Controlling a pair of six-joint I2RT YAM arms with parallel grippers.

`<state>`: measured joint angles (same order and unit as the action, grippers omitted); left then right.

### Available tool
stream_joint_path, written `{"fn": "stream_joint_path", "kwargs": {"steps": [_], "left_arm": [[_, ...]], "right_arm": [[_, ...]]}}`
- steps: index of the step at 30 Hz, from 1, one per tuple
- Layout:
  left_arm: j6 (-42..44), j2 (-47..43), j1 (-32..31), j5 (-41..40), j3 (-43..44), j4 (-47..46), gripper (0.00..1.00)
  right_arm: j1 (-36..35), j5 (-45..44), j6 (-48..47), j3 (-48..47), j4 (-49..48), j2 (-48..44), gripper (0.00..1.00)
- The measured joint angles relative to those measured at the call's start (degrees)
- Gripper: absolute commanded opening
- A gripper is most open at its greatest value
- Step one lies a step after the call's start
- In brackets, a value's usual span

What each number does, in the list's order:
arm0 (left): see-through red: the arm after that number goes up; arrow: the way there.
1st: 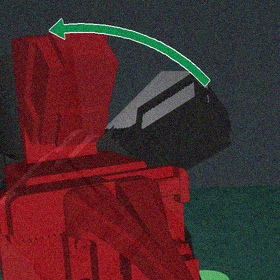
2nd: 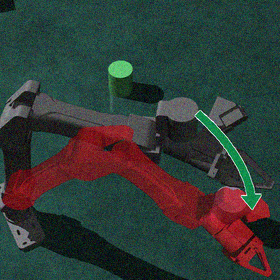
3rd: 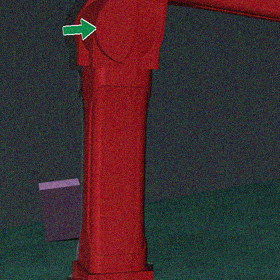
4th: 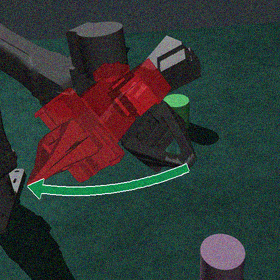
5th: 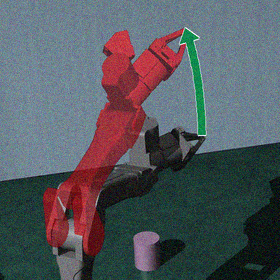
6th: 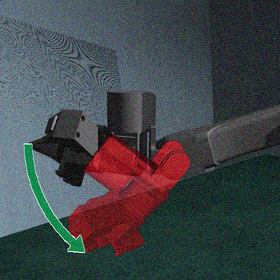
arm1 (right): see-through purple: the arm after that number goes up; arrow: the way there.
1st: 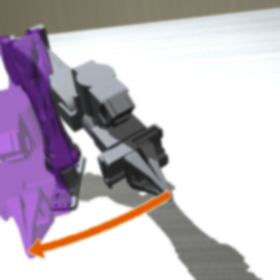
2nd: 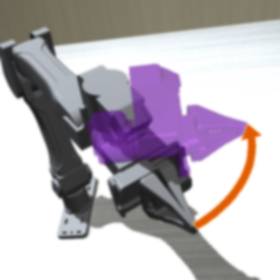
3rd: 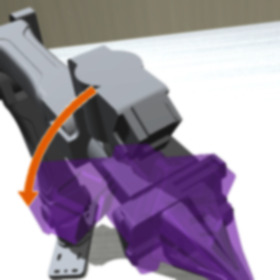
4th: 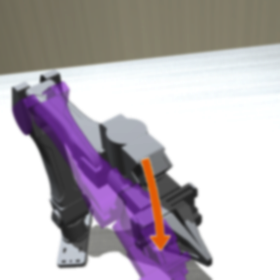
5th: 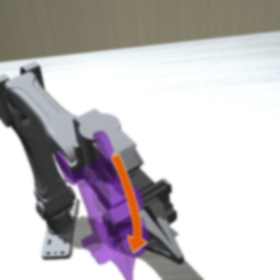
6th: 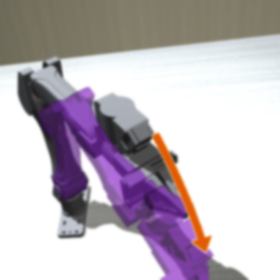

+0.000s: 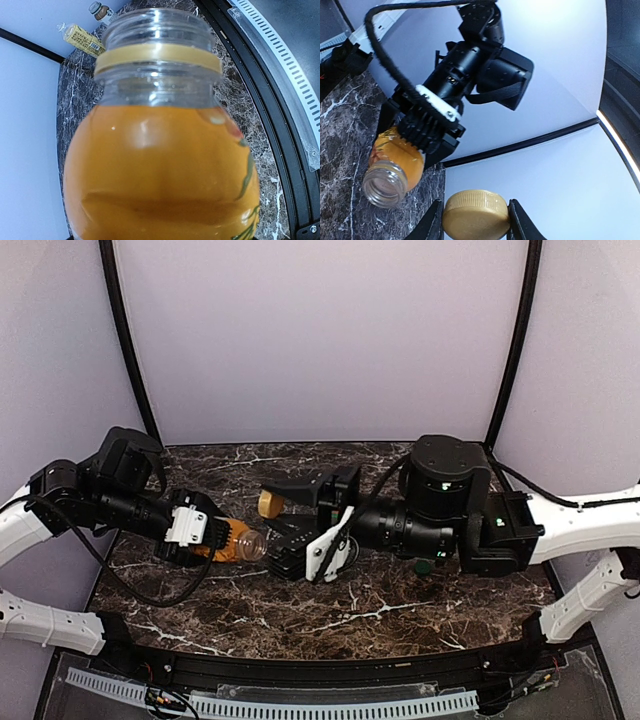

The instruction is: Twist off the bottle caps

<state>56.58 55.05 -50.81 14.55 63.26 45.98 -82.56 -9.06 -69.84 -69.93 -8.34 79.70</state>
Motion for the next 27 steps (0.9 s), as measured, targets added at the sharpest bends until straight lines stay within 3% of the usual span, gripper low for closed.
{"fn": "stream_joint_path", "kwargs": {"steps": [3,6,12,16,20,27], "left_arm": [[-0.3,-0.2,0.0,-0.4,-0.4,-0.5,0.04],[-1.4,-1.0,0.1,-2.0,-1.6,-2.4,0.04],[-7.4,-2.8,2.8,-6.0,-4.0,-9.5,0.04],[-12.9,-5.2,6.8,-7.2,-6.1,-14.4,0.05],[-17.6,-8.4,10.4,-7.1,-8.5,-17.0,0.06],[-22.9,-12.0,13.7,-4.1,-11.5,-18.2,0.08]], "right_arm": [[0.4,-1.5,3.7,-0.2,-2.0,-1.0,0.0],[2.7,-3.7,13.6,-2.5,0.9,-0.9,0.0],[17.2,-7.3,47.4,-12.6,20.0,-0.9,0.0],[24.2,-7.0,68.2,-14.0,34.5,0.2,0.0],[27.1,-3.4,83.2,-8.6,46.9,4.0,0.0],[28.3,3.9,95.4,5.6,57.7,11.7,0.0]]}}
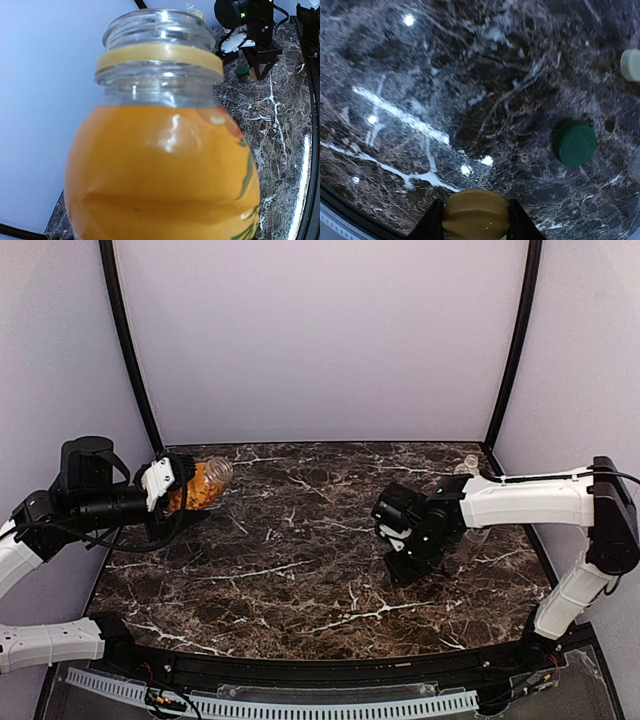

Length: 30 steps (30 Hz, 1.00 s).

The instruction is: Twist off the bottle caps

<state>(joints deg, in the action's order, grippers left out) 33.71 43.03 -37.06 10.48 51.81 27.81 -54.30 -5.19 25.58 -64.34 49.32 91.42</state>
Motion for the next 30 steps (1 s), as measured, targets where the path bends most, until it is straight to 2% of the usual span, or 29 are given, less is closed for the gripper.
{"fn": "stream_joint_path", "kwargs": {"steps": [11,13,16,20,21,26,30], "left_arm": [[-2.7,-1.0,1.4,4.0,-0.3,0.0,0.08],[-2.9,-1.1,1.5,4.5,-0.3,0.0,0.08],[-3.0,-1.0,1.6,5.2,-0.3,0.0,0.08],[-3.1,-1.0,1.6,5.6,-0.3,0.0,0.08],[-3.1,-1.0,1.6,5.7,-0.3,0.0,0.08],[-3.2,-1.0,1.8,6.9,-0.3,0.1,0.08],[-3.6,-1.0,1.9,8.6,-0.3,0.1,0.09]], "right_arm": [[1.0,3.1,5.1,10.3,-1.9,2.5,0.0],[1.2,3.4,5.4,11.3,-2.4,2.6,0.17],[1.2,3.5,6.0,11.3,-2.7,2.5,0.58],[1.2,4.0,6.7,11.1,-2.9,2.5,0.92],[1.2,3.9,6.5,10.7,-2.6,2.6,0.97],[0.7,1.7,6.6,4.4,1.7,2.4,0.99],[-3.0,-3.1,3.0,-7.0,3.4,0.7,0.98]]}}
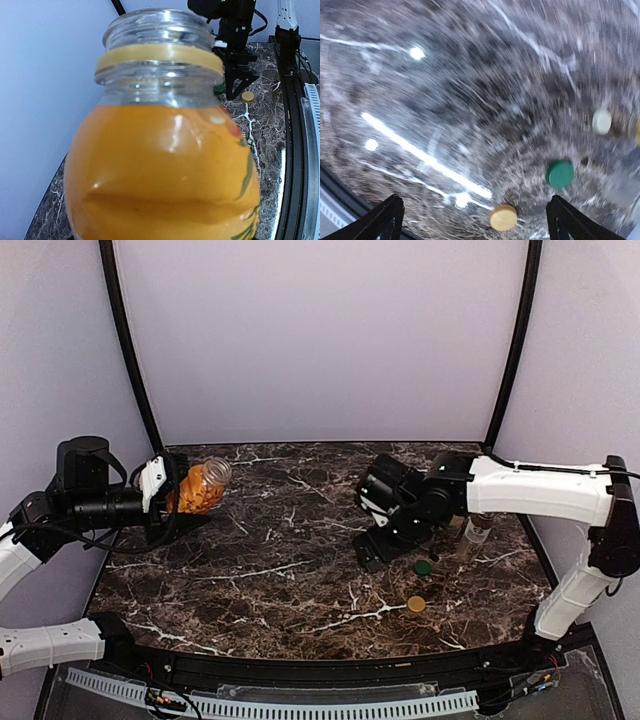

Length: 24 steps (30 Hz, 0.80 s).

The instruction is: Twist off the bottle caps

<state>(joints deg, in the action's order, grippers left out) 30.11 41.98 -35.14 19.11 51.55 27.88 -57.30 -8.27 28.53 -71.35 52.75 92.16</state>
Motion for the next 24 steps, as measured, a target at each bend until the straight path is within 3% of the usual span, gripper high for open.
{"fn": "stream_joint_path", "kwargs": {"steps": [4,9,13,18,24], "left_arm": [[-0.7,0.0,0.0,2.4,0.1,0.0,0.09],[-0.9,0.7,0.0,4.7,0.9,0.0,0.09],[-0.9,1.0,0.0,5.6,1.2,0.0,0.09],[-0.9,1.4,0.1,6.2,1.5,0.1,0.09],[-0.9,1.5,0.1,6.6,1.6,0.0,0.09]], "right_arm": [[-9.7,-3.2,-10.9,-11.2,-10.1,-3.6,0.96],[-15.2,7.6,-21.6,-10.1,-41.4,-9.5,0.91],[-14.6,14.7,-21.8,-10.0,-64.4,-5.2,0.94],[-14.7,17.6,-19.8,-13.0,-75.7,4.6,0.91],[-14.7,17.9,-16.1,-13.3,-78.8,9.8,0.7]]}}
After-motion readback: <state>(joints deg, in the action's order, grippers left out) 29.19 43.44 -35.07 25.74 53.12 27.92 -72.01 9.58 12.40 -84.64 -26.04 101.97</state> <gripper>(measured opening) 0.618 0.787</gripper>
